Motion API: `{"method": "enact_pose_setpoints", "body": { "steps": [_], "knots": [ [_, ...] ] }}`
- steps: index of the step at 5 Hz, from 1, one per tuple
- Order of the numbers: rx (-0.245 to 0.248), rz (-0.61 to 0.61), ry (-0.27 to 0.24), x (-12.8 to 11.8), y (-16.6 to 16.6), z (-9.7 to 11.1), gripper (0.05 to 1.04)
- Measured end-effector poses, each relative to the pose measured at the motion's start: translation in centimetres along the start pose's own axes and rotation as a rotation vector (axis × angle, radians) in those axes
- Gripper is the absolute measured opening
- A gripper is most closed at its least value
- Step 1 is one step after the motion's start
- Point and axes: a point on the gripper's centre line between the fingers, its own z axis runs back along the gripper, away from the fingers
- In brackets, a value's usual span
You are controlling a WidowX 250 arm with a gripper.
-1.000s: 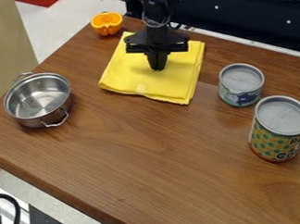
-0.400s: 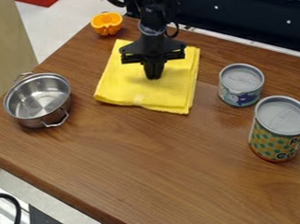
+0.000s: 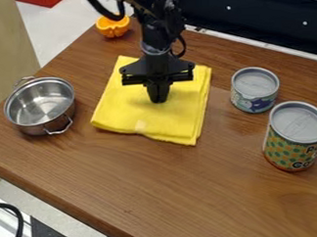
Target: Move the yellow cloth to the bottom centre of the table
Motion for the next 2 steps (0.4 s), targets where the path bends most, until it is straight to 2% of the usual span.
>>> {"method": "enact_pose_setpoints", "body": {
  "steps": [2],
  "knots": [
    [-0.013,-0.024,0.010,-2.8,0.2,0.4,0.053]
  ]
}}
